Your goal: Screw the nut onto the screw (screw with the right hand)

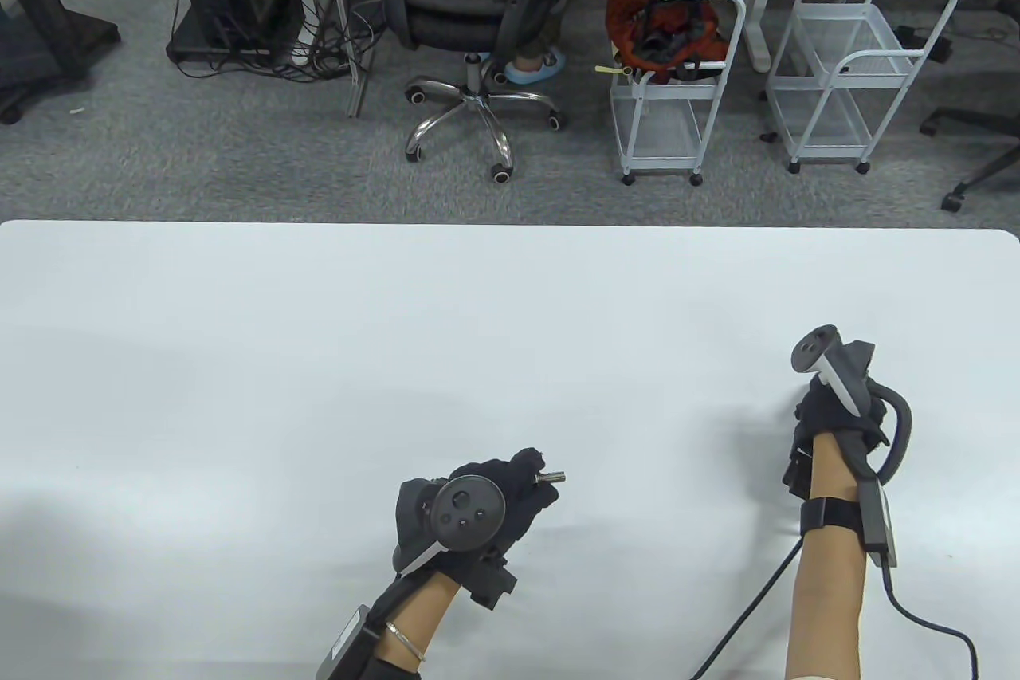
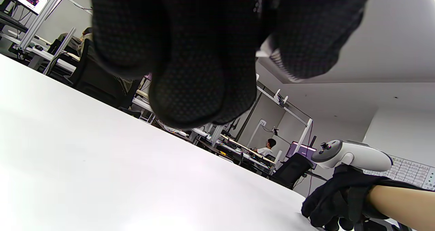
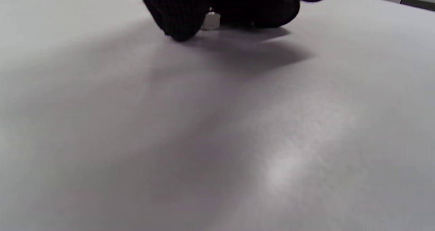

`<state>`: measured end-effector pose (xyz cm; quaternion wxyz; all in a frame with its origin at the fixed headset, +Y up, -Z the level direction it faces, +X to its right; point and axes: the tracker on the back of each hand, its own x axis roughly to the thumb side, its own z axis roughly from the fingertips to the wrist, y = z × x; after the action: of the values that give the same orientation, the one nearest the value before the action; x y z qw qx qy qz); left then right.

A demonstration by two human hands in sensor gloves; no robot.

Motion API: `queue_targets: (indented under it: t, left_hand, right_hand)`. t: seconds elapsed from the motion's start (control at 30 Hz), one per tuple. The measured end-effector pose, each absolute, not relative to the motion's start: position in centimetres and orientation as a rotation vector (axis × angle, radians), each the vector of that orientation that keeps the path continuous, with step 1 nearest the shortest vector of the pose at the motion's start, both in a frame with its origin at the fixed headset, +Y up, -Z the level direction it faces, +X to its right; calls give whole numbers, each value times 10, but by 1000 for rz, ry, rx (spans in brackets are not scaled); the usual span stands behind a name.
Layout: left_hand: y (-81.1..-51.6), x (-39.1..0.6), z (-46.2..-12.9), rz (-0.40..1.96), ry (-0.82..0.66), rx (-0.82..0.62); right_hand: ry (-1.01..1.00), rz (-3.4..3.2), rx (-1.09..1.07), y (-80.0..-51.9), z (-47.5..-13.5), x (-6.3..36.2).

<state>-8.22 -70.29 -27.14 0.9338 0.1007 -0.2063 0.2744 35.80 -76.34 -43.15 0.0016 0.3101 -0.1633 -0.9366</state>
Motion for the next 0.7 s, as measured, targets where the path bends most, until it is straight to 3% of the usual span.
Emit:
queue_targets:
  t: [0.47, 0.7]
  left_hand:
    - [-704, -85, -275, 547, -398, 197]
    - [-705, -88, -277, 555, -386, 189]
  right_hand:
    - [-428, -2807, 865, -760, -441, 348]
    - [-297, -2892, 629, -744, -422, 326]
